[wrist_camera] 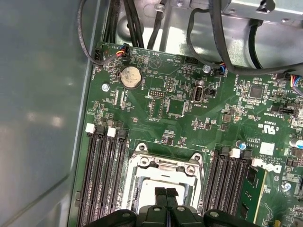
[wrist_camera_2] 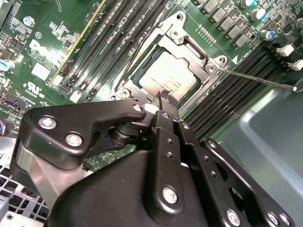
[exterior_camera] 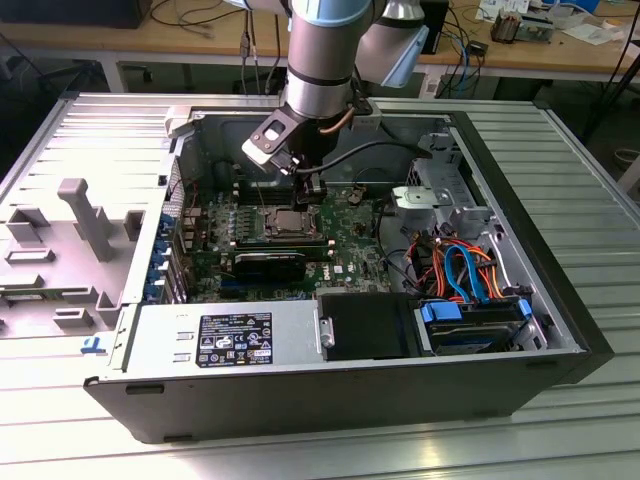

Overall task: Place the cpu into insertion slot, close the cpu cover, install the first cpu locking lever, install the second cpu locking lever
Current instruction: 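Install the first cpu locking lever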

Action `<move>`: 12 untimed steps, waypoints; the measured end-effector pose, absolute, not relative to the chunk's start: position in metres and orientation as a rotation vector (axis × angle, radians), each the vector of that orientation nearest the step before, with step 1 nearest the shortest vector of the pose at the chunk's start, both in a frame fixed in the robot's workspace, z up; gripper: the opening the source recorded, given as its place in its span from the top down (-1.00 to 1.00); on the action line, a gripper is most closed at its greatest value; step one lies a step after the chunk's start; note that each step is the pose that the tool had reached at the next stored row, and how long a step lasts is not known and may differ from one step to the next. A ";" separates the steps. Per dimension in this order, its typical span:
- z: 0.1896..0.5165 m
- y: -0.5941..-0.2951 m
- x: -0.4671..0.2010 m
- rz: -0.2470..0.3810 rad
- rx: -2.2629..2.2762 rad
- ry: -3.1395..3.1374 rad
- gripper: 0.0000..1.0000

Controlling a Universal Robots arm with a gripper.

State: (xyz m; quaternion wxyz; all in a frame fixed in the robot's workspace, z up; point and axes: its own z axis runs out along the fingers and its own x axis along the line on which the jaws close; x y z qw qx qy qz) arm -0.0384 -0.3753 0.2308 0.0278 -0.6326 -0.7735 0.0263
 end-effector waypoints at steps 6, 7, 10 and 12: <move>0.231 -0.375 -0.038 0.081 -1.912 -2.424 0.79; 0.231 -0.375 -0.038 0.081 -1.906 -2.429 0.79; 0.231 -0.375 -0.038 0.081 -1.888 -2.445 0.79; 0.231 -0.375 -0.038 0.080 -1.875 -2.456 0.79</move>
